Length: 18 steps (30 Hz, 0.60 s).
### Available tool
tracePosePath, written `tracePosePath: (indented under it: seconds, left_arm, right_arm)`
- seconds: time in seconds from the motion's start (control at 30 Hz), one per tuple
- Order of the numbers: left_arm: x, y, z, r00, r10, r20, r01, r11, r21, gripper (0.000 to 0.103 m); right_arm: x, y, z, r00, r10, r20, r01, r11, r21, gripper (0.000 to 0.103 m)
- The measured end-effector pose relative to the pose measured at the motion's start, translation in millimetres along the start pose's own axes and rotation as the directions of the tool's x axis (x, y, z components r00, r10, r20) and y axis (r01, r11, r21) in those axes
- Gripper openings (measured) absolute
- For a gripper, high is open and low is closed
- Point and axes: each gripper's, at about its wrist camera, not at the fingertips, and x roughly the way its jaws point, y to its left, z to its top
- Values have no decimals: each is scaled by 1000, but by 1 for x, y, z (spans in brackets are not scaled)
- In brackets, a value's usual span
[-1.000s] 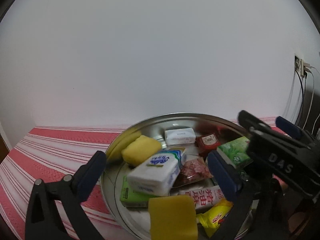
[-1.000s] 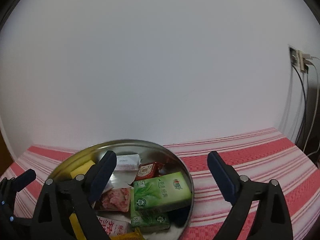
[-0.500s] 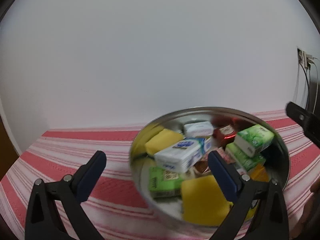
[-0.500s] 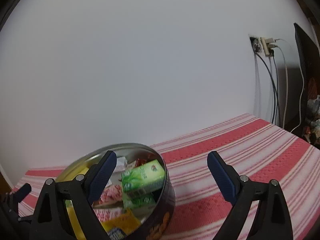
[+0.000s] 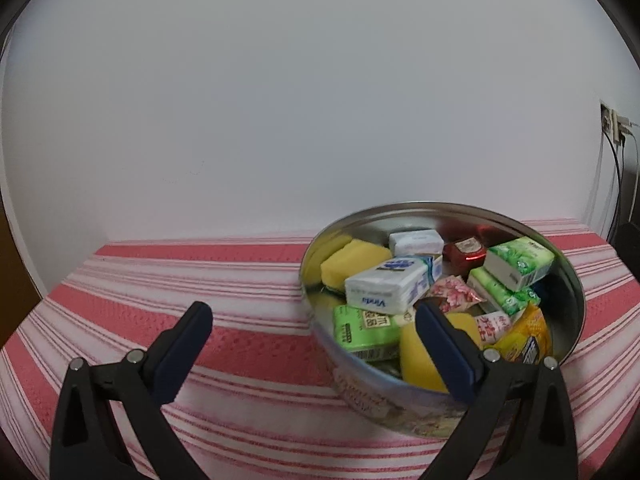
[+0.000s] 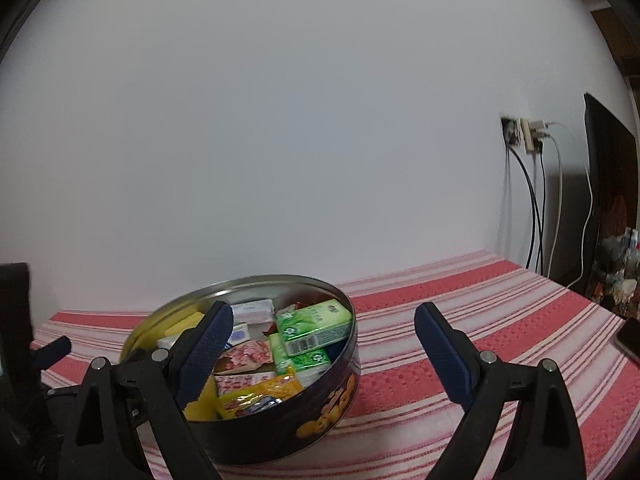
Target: Organize objects
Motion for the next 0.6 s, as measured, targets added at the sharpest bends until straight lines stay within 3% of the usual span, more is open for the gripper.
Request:
tracePosePath:
  seconds: [0.23, 0.6]
  left_arm:
    - [-6, 11, -3, 1000, -22, -4, 22, 999, -45, 103]
    - [-17, 8, -2, 999, 9, 32, -8, 1000, -12, 103]
  right_arm:
    - [-11, 18, -2, 999, 5, 49, -2, 999, -49, 94]
    - [-4, 20, -1, 997, 4, 78, 0, 999, -52, 94]
